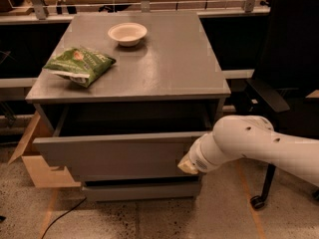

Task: Close top drawer

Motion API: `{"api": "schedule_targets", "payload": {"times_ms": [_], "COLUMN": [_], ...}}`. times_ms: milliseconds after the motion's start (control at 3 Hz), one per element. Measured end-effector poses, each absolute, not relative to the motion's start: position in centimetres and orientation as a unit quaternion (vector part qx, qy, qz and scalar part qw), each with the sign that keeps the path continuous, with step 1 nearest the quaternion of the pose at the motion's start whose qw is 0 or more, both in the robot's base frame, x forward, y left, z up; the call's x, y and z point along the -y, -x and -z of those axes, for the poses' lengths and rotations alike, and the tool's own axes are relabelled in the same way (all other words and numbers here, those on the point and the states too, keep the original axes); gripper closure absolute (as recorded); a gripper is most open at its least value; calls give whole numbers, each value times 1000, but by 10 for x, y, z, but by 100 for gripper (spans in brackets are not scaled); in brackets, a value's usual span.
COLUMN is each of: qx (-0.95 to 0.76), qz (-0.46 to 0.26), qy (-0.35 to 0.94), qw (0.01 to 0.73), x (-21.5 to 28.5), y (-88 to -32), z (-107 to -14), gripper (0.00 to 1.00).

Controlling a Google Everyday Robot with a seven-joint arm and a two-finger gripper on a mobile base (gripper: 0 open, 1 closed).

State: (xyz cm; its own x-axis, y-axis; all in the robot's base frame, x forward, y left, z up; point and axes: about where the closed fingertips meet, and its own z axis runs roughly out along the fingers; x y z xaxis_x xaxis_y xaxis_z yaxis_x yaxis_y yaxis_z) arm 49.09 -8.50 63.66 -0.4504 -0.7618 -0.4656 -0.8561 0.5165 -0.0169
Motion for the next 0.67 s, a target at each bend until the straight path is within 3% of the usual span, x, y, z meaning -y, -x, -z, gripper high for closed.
{"api": "schedule_targets", "payload": {"times_ms": [667], "qx": [-869], "qz": [-31], "qy": [422], "qw": [257], "x": [109], "y": [-534], "z": [-628], "gripper": [100]}}
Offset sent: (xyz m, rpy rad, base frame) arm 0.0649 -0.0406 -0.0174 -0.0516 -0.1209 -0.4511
